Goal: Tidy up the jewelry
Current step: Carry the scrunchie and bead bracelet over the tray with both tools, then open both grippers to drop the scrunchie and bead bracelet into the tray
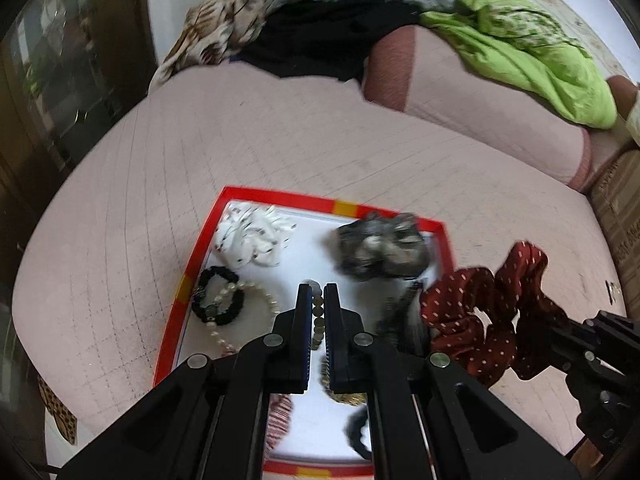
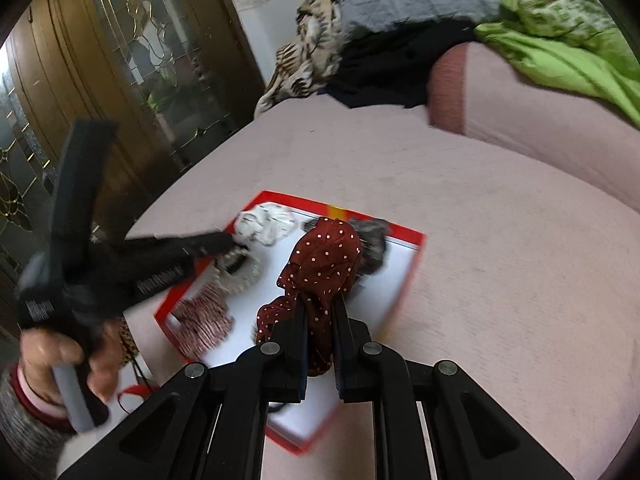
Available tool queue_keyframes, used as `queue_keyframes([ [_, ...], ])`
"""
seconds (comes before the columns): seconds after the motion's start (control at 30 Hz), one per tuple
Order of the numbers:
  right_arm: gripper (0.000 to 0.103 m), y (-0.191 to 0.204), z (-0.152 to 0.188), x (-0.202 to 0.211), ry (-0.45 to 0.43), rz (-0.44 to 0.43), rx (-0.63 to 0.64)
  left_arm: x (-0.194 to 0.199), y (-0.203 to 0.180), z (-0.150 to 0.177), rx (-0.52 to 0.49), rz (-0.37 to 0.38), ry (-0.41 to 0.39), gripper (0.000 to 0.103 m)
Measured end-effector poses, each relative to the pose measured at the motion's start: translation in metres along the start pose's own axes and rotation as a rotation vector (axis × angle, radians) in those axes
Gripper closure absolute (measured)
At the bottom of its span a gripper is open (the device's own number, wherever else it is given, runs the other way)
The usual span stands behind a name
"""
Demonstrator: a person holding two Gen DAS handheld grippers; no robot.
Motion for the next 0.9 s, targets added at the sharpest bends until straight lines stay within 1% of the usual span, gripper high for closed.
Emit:
queue_keyframes([
  [0.17, 0.092, 0.014, -0.021, -0.047, 0.038, -0.036, -0.021, -0.030, 0.026, 0.001, 0.055, -0.014, 0.040, 0.098],
  [0.23, 0.092, 0.017, -0.023, -0.068, 0.065, -0.022, -0.019, -0.038, 0.032, 0.002, 0.068, -0.011, 0.052, 0.098],
  [0.33, 0.092, 0.014, -0.018, -0.096, 0.121, -0.001, -0.024, -0.049, 0.034, 0.004, 0.066, -0.005, 0.070, 0.098],
  [0.47, 0.092, 0.010, -0.009, -0.114, 0.163, 0.029, -0.016, -0.059, 0.028, 0.008, 0.038, -0.009, 0.083, 0.098],
  [0.6, 0.090, 0.009, -0.007, -0.118, 0.166, 0.049, -0.002, -0.066, 0.025, 0.010, 0.030, -0.016, 0.092, 0.098],
  [0.67, 0.086, 0.010, -0.008, -0.117, 0.159, 0.062, 0.013, -0.067, 0.025, 0.010, 0.034, -0.029, 0.091, 0.098],
  [0.7, 0.081, 0.011, -0.008, -0.116, 0.155, 0.069, 0.022, -0.066, 0.025, 0.010, 0.039, -0.035, 0.087, 0.098],
  [0.73, 0.073, 0.012, -0.007, -0.115, 0.152, 0.074, 0.030, -0.063, 0.025, 0.010, 0.045, -0.038, 0.081, 0.098],
  [0.77, 0.069, 0.013, -0.007, -0.112, 0.146, 0.077, 0.041, -0.061, 0.025, 0.009, 0.048, -0.037, 0.076, 0.098],
  [0.8, 0.061, 0.015, -0.006, -0.110, 0.141, 0.080, 0.051, -0.058, 0.025, 0.009, 0.051, -0.034, 0.072, 0.096],
  [0.83, 0.057, 0.017, -0.005, -0.106, 0.132, 0.087, 0.065, -0.054, 0.025, 0.008, 0.057, -0.031, 0.064, 0.094],
  [0.9, 0.056, 0.019, -0.005, -0.100, 0.117, 0.093, 0.082, -0.046, 0.026, 0.008, 0.065, -0.034, 0.050, 0.073],
])
Point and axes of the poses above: each gripper's, at about its wrist camera, not at the fingertips, and x roughly against the way its jaws point, y to its left, z to its underside, the point moved 4 cm from there along -x, roughly the way its jaws point, and after that the axes turned 1 degree about -z, right-handed, at the moved point
